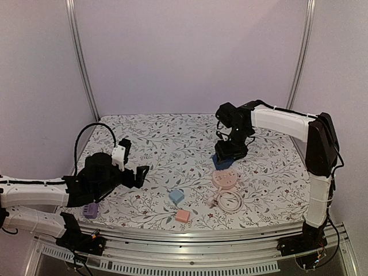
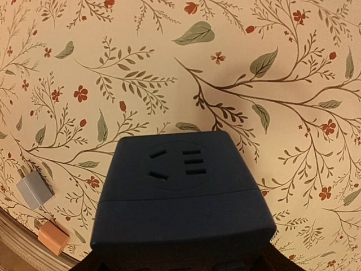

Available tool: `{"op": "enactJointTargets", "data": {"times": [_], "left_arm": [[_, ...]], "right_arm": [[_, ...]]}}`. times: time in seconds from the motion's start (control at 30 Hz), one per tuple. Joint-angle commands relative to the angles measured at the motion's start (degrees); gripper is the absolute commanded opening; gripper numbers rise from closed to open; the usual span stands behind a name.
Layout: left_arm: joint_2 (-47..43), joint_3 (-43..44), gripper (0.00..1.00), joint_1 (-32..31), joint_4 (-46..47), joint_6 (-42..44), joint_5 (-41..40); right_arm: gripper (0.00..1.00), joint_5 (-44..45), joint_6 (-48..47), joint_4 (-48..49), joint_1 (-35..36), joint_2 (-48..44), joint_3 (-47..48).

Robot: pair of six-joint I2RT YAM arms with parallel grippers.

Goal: Insert the plug

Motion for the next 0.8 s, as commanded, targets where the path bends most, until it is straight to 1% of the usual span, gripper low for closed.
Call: {"op": "enactJointTargets", "data": {"times": [0.0, 0.2, 0.37, 0.57, 0.77], "left_arm": [[-0.9, -1.1, 0.99, 1.0, -0.4, -0.5, 0.7], [-1.1, -1.2, 0.99, 1.1, -0.6, -0.6, 0.8], [-1.2, -1.2, 1.0, 1.2, -0.6, -0.6, 1.0], [-1.3, -1.2, 0.99, 1.2, -0.6, -0.7, 1.3], [-1.2, -1.4, 1.0, 1.3, -0.4, -0.7, 1.7]], "right_arm": [[0.0, -2.2, -0.5, -0.8, -0.4, 1.0, 1.6], [0.0, -5.5, 0.5, -1.0, -0.4, -0.8, 0.8], [0.0, -8.0, 1.3, -0.7, -0.3, -3.9, -2.0], [0.0, -8.9, 1.9, -1.6, 0.4, -6.7, -5.1], [0.0, -8.3, 1.4, -2.8, 1.0, -6.6, -6.1]]}}
